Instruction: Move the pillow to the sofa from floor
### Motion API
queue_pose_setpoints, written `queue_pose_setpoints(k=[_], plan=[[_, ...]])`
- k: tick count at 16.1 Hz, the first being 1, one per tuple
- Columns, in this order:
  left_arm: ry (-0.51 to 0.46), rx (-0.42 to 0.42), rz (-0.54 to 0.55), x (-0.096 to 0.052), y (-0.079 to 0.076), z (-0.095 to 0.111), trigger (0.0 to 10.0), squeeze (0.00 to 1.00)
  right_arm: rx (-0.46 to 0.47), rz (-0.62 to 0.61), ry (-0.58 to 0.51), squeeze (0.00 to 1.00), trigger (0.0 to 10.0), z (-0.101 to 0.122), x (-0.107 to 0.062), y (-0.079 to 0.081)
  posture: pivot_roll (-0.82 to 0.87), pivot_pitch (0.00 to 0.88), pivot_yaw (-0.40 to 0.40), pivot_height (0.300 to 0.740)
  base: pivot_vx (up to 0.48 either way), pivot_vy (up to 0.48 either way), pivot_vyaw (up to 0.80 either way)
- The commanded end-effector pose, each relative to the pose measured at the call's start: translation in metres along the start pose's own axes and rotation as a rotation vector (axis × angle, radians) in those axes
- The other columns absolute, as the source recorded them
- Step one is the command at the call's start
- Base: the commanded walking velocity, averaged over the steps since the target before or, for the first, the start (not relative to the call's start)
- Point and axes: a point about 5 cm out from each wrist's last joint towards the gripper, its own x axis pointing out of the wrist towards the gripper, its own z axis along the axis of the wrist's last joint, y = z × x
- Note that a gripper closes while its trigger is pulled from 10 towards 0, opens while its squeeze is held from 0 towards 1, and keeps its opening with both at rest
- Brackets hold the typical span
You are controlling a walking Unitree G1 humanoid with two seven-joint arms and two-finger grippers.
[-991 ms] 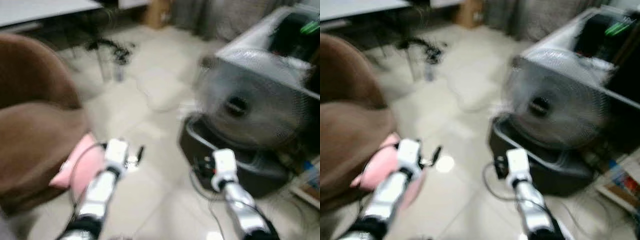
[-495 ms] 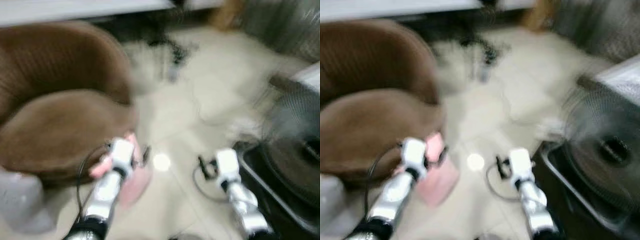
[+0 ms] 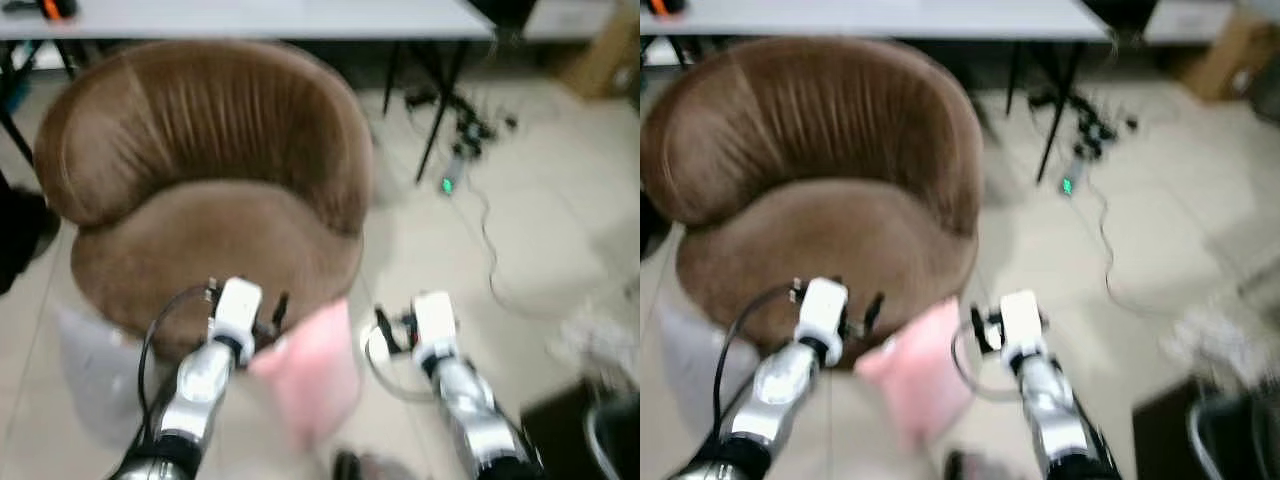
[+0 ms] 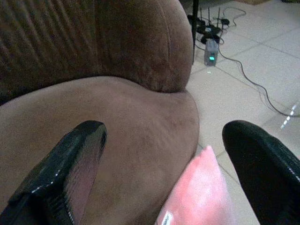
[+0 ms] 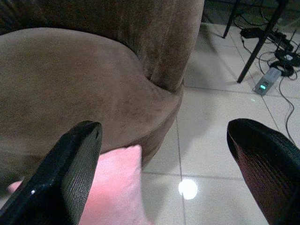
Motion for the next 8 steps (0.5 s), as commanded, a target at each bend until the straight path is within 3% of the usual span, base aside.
queue_pose_setpoints(k=[1,3,8], plan=[[0.002,0.005,-0.005,0.0012,-0.0037,0.0,10.0,0.0,0.01,-0.023,0.024,0.19,10.0,-0.0046,-0.0029,-0.0072,-0.04,0.08,-0.064,0.74,0.0,0.0,0.0],[0.006,0.026,-0.006,0.0013,-0.0035,-0.0002,10.0,0.0,0.004,-0.018,0.024,0.18,10.0,-0.0046,-0.0029,-0.006,-0.04,0.08,-0.064,0.74,0.0,-0.129,0.0],[0.024,0.078,-0.021,0.002,-0.0081,-0.0022,10.0,0.0,-0.001,-0.009,0.026,0.19,10.0,-0.0049,-0.0033,-0.0059,-0.04,0.084,-0.07,0.74,0.0,-0.446,0.0]])
